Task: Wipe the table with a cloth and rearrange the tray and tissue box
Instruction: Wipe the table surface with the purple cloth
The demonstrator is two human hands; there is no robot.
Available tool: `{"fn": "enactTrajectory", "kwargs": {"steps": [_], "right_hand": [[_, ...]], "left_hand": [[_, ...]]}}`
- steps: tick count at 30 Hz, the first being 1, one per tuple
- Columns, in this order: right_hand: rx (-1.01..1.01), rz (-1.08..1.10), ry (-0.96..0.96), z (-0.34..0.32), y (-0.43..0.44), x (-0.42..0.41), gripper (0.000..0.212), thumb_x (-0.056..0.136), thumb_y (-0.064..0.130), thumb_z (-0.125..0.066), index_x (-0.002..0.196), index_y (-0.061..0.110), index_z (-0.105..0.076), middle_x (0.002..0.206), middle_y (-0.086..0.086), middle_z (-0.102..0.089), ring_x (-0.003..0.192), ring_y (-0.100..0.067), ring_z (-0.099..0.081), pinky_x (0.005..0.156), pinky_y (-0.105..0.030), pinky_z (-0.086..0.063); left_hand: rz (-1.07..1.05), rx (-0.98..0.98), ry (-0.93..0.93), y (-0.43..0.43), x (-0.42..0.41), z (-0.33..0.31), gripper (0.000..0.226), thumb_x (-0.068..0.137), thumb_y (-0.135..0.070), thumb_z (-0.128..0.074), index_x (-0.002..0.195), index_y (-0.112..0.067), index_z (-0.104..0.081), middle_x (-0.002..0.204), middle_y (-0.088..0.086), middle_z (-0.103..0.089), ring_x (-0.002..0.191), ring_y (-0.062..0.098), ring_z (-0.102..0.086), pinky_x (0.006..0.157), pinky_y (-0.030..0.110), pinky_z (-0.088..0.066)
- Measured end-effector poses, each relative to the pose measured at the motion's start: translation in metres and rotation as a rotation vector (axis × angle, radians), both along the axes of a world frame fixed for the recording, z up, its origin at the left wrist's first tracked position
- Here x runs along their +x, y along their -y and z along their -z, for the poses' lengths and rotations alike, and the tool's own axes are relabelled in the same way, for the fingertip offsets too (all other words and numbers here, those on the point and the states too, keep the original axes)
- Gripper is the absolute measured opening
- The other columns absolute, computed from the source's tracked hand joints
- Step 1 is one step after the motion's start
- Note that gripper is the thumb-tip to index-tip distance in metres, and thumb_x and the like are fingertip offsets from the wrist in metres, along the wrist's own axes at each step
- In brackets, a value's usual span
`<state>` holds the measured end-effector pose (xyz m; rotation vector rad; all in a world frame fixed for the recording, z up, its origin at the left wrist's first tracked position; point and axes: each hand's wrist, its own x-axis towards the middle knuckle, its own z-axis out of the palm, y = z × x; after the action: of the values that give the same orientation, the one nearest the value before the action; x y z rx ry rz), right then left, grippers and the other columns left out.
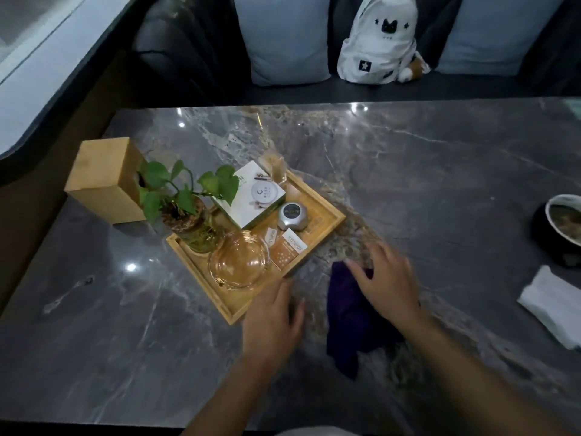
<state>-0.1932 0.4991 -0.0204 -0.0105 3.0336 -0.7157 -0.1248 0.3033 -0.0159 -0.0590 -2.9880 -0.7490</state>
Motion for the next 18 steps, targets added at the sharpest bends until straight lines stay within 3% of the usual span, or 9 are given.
{"fn": "enactTrajectory", "kwargs": {"steps": [3, 6, 12, 15, 18], "right_hand": [[0.086, -0.045, 0.031, 0.003, -0.001, 0.026, 0.067, 0.082, 0.068, -0.032, 0.129, 0.021, -0.042, 0.137, -0.007, -0.047, 0.126, -0.025, -0.040, 0.105, -0.047, -0.028], [0.201, -0.098, 0.056, 0.013, 0.000, 0.050, 0.082, 0.074, 0.080, -0.020, 0.137, 0.029, -0.030, 0.149, -0.007, -0.034, 0.138, -0.028, -0.025, 0.109, -0.057, -0.015], [0.261, -0.141, 0.093, 0.029, 0.001, 0.058, 0.099, 0.060, 0.092, -0.014, 0.142, 0.036, -0.009, 0.156, -0.005, -0.016, 0.142, -0.031, -0.004, 0.105, -0.066, 0.004], [0.276, -0.210, 0.101, 0.031, -0.003, 0.056, 0.099, 0.060, 0.090, -0.019, 0.142, 0.036, -0.007, 0.155, -0.005, -0.017, 0.141, -0.030, -0.007, 0.105, -0.063, 0.001], [0.276, -0.233, 0.078, 0.025, 0.002, 0.054, 0.085, 0.068, 0.070, -0.039, 0.140, 0.029, -0.020, 0.150, -0.007, -0.029, 0.135, -0.030, -0.023, 0.102, -0.057, -0.018]], "left_hand": [[0.050, -0.100, 0.024, -0.010, 0.009, 0.020, 0.057, 0.088, -0.046, -0.048, 0.137, -0.017, -0.040, 0.142, 0.004, -0.046, 0.132, 0.019, -0.039, 0.108, 0.037, -0.028], [0.068, -0.188, 0.097, -0.014, 0.018, 0.037, 0.063, 0.090, -0.056, -0.031, 0.143, -0.023, -0.024, 0.152, 0.002, -0.025, 0.140, 0.016, -0.012, 0.115, 0.040, -0.007], [0.070, -0.334, 0.097, -0.015, 0.024, 0.044, 0.063, 0.090, -0.055, -0.025, 0.141, -0.019, -0.033, 0.148, 0.006, -0.035, 0.138, 0.023, -0.025, 0.115, 0.038, -0.010], [0.063, -0.359, 0.132, -0.015, 0.023, 0.046, 0.064, 0.090, -0.056, -0.022, 0.143, -0.020, -0.028, 0.150, 0.004, -0.030, 0.139, 0.021, -0.020, 0.115, 0.045, -0.015], [0.070, -0.314, 0.167, -0.014, 0.023, 0.048, 0.066, 0.088, -0.061, -0.009, 0.145, -0.027, -0.002, 0.154, -0.002, -0.003, 0.140, 0.015, 0.009, 0.114, 0.039, 0.008]]}}
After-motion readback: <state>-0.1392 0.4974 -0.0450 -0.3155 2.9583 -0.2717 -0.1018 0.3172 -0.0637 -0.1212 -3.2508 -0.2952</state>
